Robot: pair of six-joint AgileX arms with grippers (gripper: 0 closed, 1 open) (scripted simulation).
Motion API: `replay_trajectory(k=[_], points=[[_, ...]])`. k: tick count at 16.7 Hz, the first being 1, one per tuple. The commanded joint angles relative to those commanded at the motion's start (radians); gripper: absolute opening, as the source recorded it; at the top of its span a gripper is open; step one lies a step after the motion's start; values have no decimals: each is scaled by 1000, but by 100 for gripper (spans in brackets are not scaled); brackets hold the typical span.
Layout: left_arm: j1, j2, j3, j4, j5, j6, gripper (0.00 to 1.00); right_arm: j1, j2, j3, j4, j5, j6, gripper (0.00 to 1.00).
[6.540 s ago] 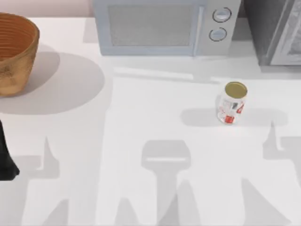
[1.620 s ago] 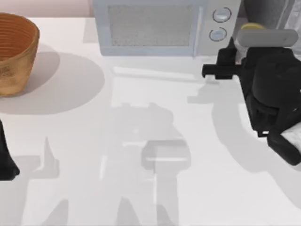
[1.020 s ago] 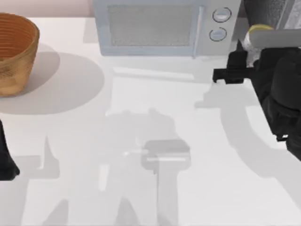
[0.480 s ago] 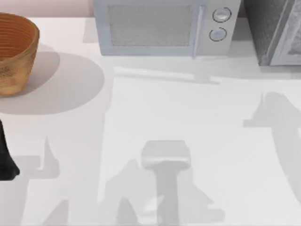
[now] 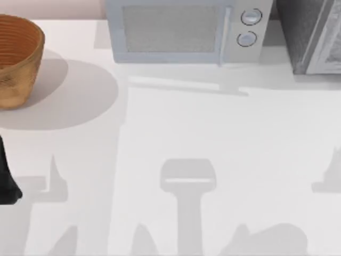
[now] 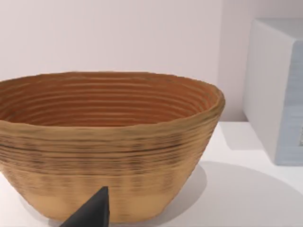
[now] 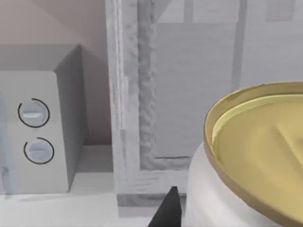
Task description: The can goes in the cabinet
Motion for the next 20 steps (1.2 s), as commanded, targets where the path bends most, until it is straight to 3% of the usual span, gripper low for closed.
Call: replay_trajectory(k=[4,12,16,20], points=[[0,0,0,0,0,0,100,-42,-118,-67,-80,-86,0,0],[0,0,0,0,0,0,100,-34,-87,-35,-89,-84,3,0],[0,0,0,0,0,0,100,-9,77,156,-139,-62,5,0],[0,0,0,0,0,0,100,26,335,482,-223,-23,6,0]])
